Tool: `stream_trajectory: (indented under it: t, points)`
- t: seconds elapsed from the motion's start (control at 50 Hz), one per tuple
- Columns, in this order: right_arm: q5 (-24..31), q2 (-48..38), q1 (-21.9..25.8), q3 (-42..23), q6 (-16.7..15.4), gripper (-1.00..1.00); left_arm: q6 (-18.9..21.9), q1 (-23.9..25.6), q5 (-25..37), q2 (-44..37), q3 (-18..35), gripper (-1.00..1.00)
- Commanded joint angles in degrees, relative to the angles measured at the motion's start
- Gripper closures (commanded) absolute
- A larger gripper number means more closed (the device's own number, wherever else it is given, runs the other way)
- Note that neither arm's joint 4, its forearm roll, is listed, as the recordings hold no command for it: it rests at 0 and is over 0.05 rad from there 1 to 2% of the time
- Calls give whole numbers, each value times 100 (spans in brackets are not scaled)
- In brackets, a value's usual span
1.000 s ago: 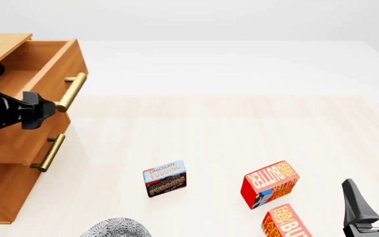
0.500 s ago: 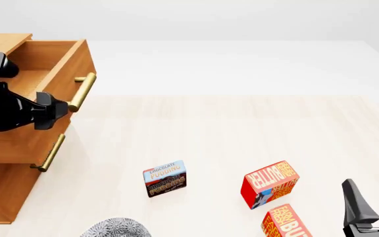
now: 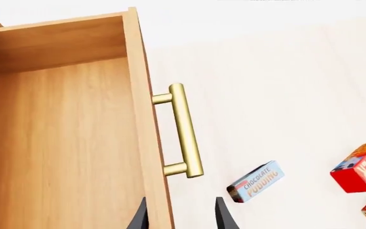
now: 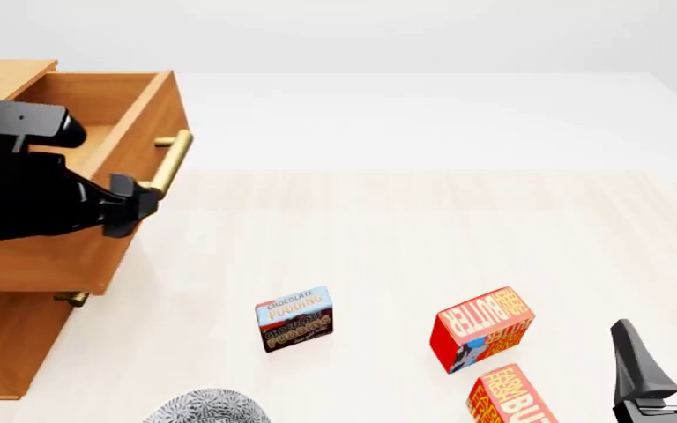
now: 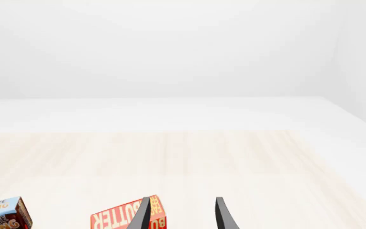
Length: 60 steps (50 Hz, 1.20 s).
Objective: Put the chocolate pudding in the top drawer of the cabinet and close it.
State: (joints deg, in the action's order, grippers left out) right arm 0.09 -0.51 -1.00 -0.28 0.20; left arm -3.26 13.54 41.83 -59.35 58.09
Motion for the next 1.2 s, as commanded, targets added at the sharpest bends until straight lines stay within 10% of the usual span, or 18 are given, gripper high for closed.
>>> stream_trajectory:
  t: [0.02,0.9,1.2]
  points:
    - [0,0,-1,0,2,-100,-35,361,-28,-444,-221,-100]
    - [0,-2,0,0,2,-100,-23,1136,227,-530,554,-100]
    - [0,0,0,0,-1,-100,654,1134,311,-278,898,-100]
